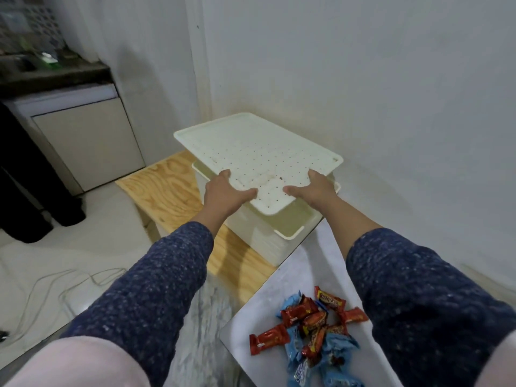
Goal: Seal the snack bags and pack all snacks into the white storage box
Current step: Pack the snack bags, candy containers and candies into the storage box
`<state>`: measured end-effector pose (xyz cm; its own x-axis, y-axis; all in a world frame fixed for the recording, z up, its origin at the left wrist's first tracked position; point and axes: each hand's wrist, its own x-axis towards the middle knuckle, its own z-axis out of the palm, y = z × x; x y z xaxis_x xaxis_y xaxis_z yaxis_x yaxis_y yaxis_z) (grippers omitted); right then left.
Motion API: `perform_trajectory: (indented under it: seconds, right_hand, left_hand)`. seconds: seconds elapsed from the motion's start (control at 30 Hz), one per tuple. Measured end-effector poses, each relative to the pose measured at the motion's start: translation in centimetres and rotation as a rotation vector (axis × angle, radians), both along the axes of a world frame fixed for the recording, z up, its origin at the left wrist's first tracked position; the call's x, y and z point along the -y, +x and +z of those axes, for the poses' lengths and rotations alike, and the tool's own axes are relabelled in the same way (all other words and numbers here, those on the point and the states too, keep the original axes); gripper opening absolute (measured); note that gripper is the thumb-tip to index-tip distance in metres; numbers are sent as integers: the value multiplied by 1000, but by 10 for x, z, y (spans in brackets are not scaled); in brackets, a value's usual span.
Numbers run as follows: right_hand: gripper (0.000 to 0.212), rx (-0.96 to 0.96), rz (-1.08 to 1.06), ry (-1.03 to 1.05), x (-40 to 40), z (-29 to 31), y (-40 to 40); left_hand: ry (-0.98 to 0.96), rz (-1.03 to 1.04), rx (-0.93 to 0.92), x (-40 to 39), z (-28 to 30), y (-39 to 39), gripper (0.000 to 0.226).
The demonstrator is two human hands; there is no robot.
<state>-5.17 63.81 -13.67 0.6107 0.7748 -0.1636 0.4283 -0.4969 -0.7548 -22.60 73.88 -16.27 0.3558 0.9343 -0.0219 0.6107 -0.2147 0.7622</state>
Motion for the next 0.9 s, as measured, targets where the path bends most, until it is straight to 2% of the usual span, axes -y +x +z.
perform_trajectory:
  seconds: [0.2,0.4,0.63,0.77,0.9]
  right_hand:
    - [90,102,42,29,-37,22,-62]
    - [87,71,71,51,-100,16,-156]
    - [96,48,128,27,-176,-21,-248]
    - [96,66,169,-26,-212,-39,-268]
    - [95,68,224,-100,-254,-64,-270]
  left_hand:
    - [-1,17,76,-36,11,-62,96]
    - [-20,35,62,-91,15,-164,99]
    - [-46,66,27,-153,-5,-263,87]
    - [-99,104,-13,-177,-21,-288,98]
    - [-135,128,-37,-210,-46,-293,87]
